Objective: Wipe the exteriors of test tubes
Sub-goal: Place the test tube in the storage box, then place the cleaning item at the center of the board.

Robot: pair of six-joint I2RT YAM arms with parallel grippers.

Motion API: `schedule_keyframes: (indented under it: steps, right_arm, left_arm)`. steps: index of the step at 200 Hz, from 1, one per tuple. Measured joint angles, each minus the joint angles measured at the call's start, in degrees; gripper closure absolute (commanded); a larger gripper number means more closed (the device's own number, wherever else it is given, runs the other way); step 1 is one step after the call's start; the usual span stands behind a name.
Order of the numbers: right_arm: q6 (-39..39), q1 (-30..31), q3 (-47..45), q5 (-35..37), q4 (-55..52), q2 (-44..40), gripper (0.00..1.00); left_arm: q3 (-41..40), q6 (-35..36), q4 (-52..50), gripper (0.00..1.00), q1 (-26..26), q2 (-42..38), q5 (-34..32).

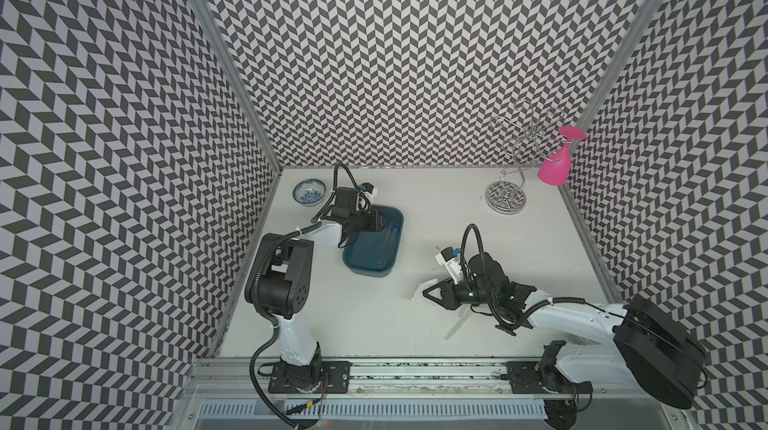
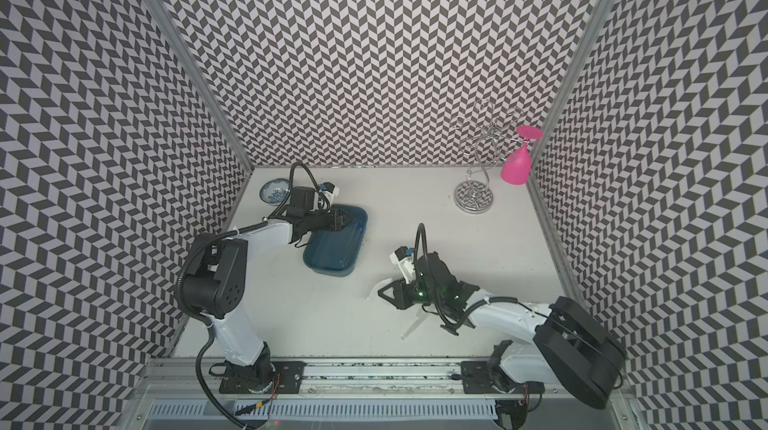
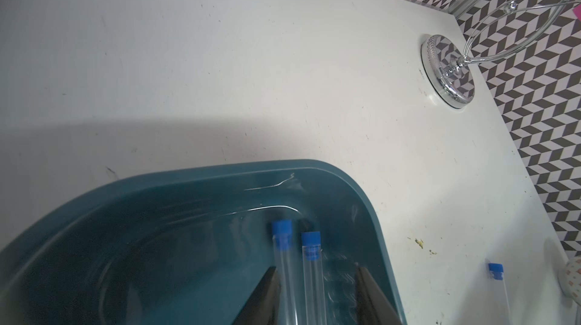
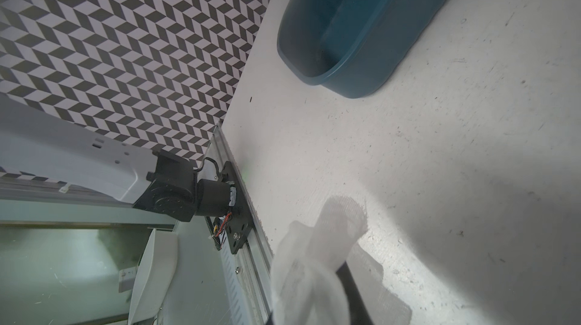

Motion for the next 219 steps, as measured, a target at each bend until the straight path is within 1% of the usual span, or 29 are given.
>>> schedule_keyframes:
  steps: [30,62,80,88,109,122,149,171,193,219]
  right_arm:
    - [-0.31,-0.37,6.12,0.83,-1.09,7.19,0.82]
    - [-0.57,-1.99,13.68,2.29,-1.20,14.36,0.82]
    - [-0.61,-3.58,16.63,4.11,-1.51,17.68,0.78]
    - [-0.61,-4.28,17.73,5.27,-2.08,19.34,0.74]
    - [-0.83,-6.08,20.09,8.02,-5.31,23.69,0.53]
    - [-1.62,-6.73,21.29,9.70,-8.72,25.40,0.46]
    - [-3.21,-7.21,24.06,14.38,-16.06,25.62,0.38]
    - [-4.74,-7.21,27.36,18.25,-21.33,24.63,0.31]
    - [-6.14,-7.21,29.29,22.58,-26.58,21.29,0.29]
    - [-7.15,-7.30,29.42,27.34,-32.17,14.71,0.29]
  left_arm:
    - [-0.90,0.44,-1.09,0.53,0.02,-3.67,-1.16]
    - [-4.85,0.55,-0.83,0.51,0.07,-13.18,-1.07]
    - [-8.07,0.46,-0.57,0.50,0.07,-19.19,-0.61]
    - [-9.53,0.28,-0.31,0.49,0.07,-21.62,-0.42]
    - [-13.57,-0.42,0.15,0.49,0.07,-27.67,0.66]
    - [-16.02,-1.31,0.55,0.48,0.07,-31.08,1.36]
    - [-20.11,-3.13,1.49,0.46,0.07,-36.63,2.60]
    - [-22.08,-4.28,2.38,0.45,0.07,-39.30,3.45]
    - [-22.97,-4.96,2.73,0.45,0.07,-39.98,4.52]
    - [-23.19,-5.29,2.69,0.45,0.07,-40.06,5.53]
